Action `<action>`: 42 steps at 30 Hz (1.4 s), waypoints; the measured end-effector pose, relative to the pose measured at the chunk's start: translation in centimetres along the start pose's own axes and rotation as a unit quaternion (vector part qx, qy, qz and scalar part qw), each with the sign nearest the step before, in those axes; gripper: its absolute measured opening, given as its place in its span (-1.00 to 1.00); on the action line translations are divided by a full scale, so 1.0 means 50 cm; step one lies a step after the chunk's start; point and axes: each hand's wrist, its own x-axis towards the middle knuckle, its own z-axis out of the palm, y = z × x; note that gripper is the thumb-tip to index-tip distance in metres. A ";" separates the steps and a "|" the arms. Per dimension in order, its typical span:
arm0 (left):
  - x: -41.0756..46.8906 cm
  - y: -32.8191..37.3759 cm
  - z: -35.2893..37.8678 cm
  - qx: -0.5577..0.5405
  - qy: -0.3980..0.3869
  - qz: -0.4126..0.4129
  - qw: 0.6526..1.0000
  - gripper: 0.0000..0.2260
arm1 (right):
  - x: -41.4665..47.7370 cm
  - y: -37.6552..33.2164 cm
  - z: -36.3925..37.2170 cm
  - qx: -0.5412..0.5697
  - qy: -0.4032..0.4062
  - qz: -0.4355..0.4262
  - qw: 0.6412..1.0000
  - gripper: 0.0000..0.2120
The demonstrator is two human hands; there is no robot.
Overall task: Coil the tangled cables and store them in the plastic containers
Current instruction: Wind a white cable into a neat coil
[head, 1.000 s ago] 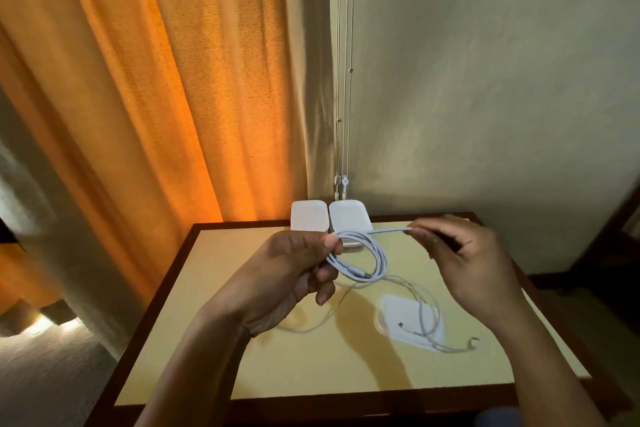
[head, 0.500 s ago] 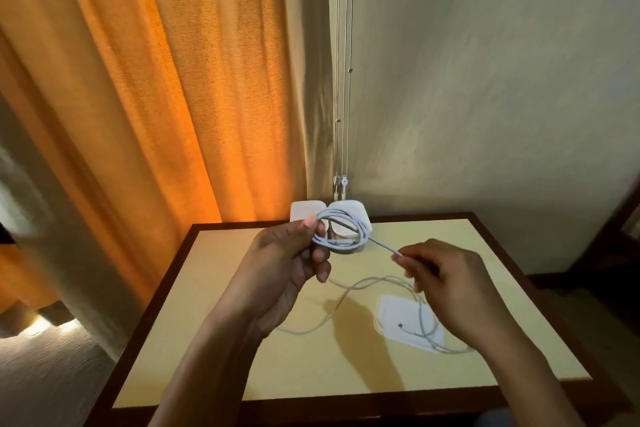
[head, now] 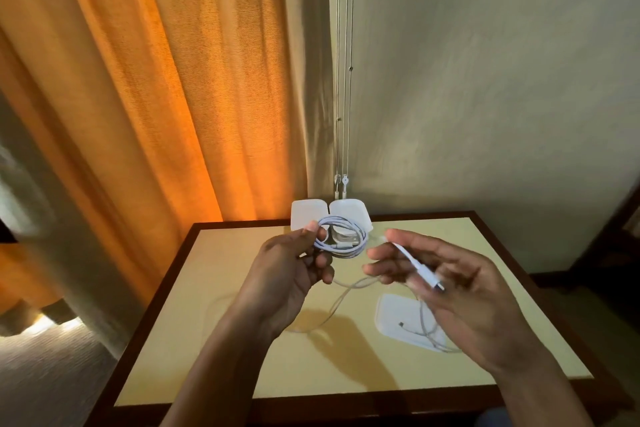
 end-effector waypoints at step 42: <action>-0.016 0.010 0.034 0.039 -0.110 -0.020 0.993 -0.76 | 0.022 0.051 0.043 -0.122 0.222 0.013 0.967 -0.82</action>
